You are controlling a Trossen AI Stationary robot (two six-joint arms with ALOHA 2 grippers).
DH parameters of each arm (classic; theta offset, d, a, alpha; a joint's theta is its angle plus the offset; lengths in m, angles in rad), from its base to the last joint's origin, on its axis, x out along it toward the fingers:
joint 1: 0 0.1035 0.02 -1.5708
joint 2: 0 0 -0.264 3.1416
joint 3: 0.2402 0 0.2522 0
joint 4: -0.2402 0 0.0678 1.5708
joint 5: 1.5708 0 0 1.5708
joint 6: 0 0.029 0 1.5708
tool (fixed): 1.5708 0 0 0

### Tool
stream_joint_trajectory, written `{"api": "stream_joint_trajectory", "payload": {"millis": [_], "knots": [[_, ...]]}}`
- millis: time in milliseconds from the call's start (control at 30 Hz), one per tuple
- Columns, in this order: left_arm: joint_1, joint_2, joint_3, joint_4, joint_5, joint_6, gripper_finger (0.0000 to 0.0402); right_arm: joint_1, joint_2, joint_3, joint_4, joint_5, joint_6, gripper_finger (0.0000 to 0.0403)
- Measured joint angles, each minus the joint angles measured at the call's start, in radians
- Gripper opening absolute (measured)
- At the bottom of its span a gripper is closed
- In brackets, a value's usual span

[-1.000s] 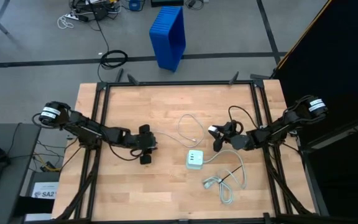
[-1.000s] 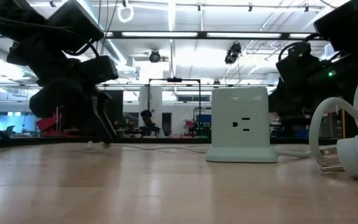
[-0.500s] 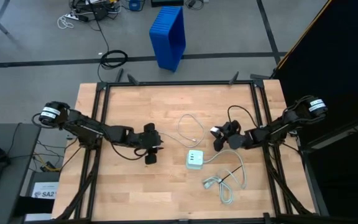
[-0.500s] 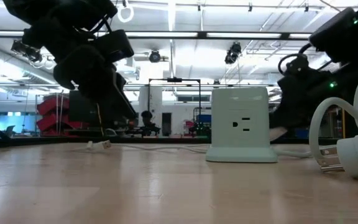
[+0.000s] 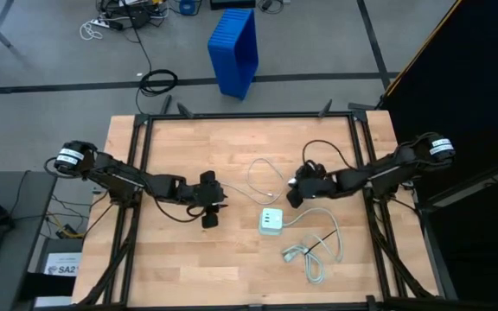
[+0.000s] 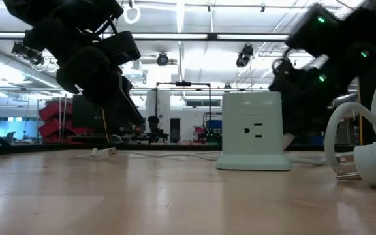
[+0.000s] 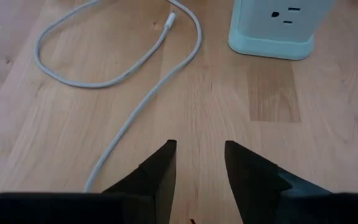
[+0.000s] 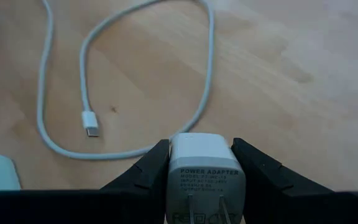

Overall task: Insert USB
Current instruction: Return to Home Position

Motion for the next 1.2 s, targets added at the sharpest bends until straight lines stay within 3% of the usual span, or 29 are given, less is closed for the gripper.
{"api": "stream_joint_trajectory", "payload": {"millis": [200,433,833,1200], "knots": [[0.000,0.000,0.000,0.000,0.000,-0.012,0.0122,-0.096,0.000,0.203,-0.367,-0.200,0.023,0.0116],[-0.013,0.000,0.000,0.000,0.000,-0.014,0.0122,-0.223,0.000,0.183,-0.466,-0.396,-0.027,0.0116],[-0.020,0.000,0.000,0.010,0.000,-0.014,0.0122,-0.251,0.000,0.125,-0.493,-0.458,-0.031,0.0119],[-0.032,0.000,0.000,0.010,0.000,-0.014,0.0122,-0.251,0.000,0.117,-0.455,-0.457,-0.094,0.0177]]}}
